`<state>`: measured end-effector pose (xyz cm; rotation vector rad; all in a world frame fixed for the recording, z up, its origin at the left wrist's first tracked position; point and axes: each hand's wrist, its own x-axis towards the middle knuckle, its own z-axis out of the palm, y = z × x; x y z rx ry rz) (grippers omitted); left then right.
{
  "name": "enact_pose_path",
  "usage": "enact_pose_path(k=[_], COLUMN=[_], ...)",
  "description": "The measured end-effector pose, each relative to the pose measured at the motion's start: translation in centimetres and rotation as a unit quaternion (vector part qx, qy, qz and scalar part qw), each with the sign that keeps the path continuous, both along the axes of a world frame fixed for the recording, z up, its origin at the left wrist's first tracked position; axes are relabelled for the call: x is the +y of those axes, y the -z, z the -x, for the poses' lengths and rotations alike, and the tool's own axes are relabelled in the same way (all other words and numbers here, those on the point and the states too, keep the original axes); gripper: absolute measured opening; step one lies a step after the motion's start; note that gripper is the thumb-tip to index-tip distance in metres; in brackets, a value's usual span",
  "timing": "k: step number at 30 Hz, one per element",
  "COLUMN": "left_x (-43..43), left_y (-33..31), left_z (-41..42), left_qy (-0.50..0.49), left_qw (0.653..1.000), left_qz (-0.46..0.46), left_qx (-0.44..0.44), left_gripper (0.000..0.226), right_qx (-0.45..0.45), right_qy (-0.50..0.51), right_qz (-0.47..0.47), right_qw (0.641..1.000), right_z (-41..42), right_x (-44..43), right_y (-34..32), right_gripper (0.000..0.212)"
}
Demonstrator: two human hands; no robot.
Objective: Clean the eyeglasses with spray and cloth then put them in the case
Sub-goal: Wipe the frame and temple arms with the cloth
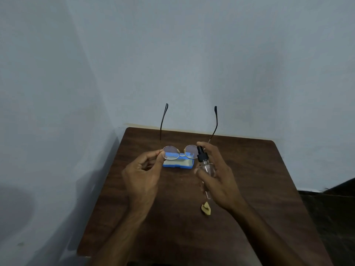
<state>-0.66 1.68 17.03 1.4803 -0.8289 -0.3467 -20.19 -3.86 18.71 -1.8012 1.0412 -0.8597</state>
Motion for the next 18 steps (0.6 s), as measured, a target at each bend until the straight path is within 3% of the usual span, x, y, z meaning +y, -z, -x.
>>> enact_pose_path(k=[5,18], left_x=[0.3,0.7], left_y=[-0.1,-0.2], left_z=[0.2,0.3], left_qy=[-0.004,-0.01], left_qw=[1.0,1.0], left_qz=[0.006,0.008], left_qx=[0.008,-0.018], left_gripper=[0.02,0.024], right_qx=[0.123,0.282], right_qy=[0.03,0.067], right_qz=[0.073,0.15], right_qw=[0.989,0.945], right_z=[0.0,0.4], right_x=[-0.2,1.0], right_y=[-0.2,-0.8], right_gripper=[0.06,0.066])
